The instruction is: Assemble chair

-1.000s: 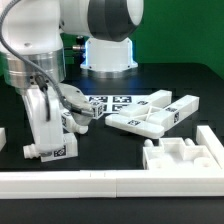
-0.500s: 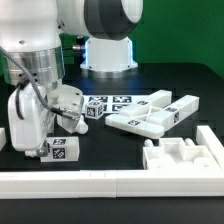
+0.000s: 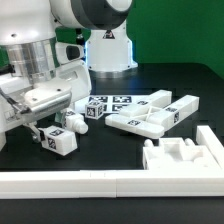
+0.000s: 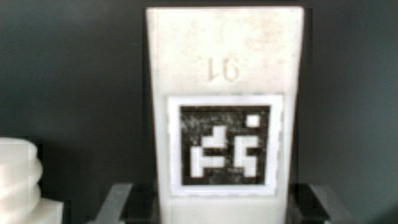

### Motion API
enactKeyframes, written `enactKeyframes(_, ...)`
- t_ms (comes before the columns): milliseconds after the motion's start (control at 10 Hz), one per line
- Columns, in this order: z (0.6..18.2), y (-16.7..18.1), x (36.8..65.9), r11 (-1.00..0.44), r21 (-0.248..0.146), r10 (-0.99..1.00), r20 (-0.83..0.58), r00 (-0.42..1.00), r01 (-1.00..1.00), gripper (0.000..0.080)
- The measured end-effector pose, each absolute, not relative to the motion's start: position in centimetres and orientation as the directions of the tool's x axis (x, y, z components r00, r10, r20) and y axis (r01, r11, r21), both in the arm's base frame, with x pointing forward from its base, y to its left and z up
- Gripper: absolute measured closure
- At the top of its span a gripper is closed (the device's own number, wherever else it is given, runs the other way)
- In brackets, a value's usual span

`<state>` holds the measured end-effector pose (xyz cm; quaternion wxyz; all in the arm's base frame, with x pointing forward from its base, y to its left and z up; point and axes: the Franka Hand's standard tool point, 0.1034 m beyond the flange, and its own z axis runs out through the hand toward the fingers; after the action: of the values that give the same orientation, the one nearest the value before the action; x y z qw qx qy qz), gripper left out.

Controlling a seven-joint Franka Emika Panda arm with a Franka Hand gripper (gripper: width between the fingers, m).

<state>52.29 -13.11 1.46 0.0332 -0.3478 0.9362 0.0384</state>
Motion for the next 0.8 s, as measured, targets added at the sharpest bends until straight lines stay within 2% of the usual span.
enactKeyframes(200, 1.5, -13.1, 52.5, 0.803, 0.060, -0.588, -0.084, -0.804, -0.593, 0.0512)
enactKeyframes(500, 1.4, -13.1, 52.5, 0.792, 0.058, -0.602, -0.084, -0.794, -0.607, 0.0507)
enactKeyframes(600, 1.5, -13.1, 52.6, 0.768, 0.056, -0.633, -0.088, -0.769, -0.639, 0.0304)
enactKeyframes(700, 2.3, -12.9, 52.9, 0.709, 0.070, -0.694, -0.109, -0.712, -0.702, 0.0304)
enactKeyframes(800, 3.2, -13.1, 53.6, 0.629, 0.062, -0.764, -0.134, -0.631, -0.775, 0.0184)
